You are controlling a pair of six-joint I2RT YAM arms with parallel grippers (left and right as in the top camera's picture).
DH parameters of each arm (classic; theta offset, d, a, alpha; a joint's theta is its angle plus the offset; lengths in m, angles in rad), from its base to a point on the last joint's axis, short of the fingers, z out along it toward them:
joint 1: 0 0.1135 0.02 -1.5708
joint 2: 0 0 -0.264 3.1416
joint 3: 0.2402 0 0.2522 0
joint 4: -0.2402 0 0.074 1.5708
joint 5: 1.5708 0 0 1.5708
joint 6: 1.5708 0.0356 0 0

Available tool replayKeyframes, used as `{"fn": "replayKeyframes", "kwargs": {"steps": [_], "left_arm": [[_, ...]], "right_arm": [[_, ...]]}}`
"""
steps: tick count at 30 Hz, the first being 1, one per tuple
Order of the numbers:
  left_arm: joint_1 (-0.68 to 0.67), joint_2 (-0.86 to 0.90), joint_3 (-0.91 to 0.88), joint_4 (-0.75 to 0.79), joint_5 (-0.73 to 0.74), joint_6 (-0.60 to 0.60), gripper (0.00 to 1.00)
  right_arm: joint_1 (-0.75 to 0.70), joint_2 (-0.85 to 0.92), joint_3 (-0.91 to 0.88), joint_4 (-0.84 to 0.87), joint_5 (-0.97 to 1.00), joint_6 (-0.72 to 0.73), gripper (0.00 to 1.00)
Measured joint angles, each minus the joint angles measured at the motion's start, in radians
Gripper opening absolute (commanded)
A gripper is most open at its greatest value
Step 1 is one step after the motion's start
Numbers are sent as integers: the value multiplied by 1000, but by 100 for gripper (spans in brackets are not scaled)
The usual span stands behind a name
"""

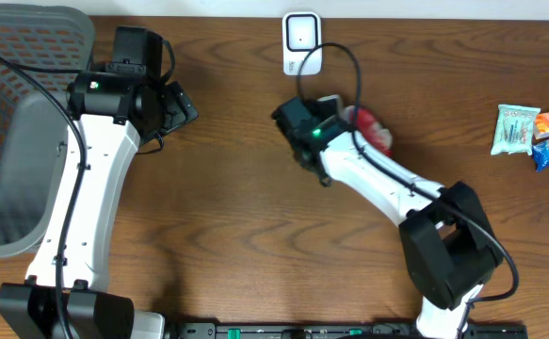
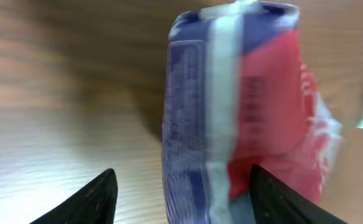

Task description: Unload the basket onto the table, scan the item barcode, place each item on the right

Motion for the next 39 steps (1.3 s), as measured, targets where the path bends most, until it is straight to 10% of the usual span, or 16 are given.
{"fn": "replayKeyframes", "kwargs": {"steps": [12, 24, 36, 39], "left_arm": [[0, 0, 0, 0, 0, 0, 98], [0, 0, 0, 0, 0, 0, 98], [0, 0, 0, 0, 0, 0, 98], [0, 0, 0, 0, 0, 0, 98]], "right_arm": [[-150, -2, 448, -261, -367, -27, 91], [-513, -3, 241, -287, -801, -266, 89], [-618, -3, -220, 269, -1191, -309, 64], [-615, -3, -299, 374, -1223, -278, 34]]}}
